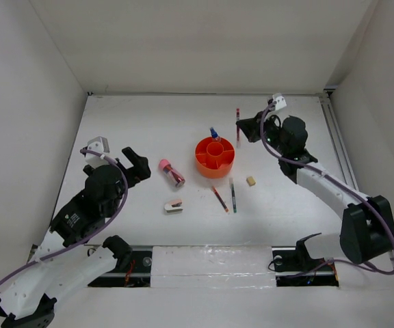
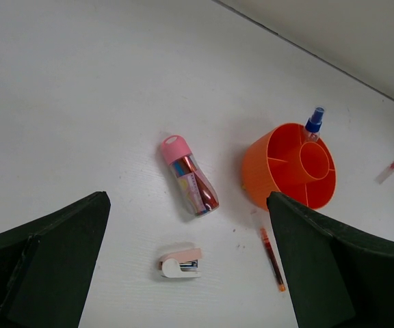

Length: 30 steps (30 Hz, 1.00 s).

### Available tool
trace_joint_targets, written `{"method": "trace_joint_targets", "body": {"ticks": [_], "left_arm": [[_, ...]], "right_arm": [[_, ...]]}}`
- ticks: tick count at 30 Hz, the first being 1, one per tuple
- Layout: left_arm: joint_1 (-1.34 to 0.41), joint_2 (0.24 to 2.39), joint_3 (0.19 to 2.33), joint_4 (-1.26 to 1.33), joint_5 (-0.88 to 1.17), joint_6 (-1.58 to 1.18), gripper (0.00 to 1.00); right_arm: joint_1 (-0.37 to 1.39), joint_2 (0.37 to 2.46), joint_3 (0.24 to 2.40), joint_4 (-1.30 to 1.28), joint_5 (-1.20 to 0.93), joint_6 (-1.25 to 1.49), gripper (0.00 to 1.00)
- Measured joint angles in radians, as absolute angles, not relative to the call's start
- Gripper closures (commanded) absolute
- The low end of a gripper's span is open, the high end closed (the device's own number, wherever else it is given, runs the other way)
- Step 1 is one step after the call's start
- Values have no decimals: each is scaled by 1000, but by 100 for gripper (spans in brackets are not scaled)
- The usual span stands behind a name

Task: Sort the stationery into containers
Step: Place the pen in the storage box.

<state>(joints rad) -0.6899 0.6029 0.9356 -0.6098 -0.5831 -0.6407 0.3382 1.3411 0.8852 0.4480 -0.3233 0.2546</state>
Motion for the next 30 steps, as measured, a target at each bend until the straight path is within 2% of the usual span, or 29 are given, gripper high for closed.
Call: {"method": "trace_joint_targets", "body": {"ticks": [6,13,30], "left_arm": [[-690,603,936,-610,-579,-636,1],[-690,596,936,-609,-573,-631,1],[-690,573,925,-598,-557,-621,1]], "right_arm": [[375,1341,743,723,-365,283,100],[387,1409,704,965,-393,304,100],[394,1565,598,1213,-401,341,100]]}}
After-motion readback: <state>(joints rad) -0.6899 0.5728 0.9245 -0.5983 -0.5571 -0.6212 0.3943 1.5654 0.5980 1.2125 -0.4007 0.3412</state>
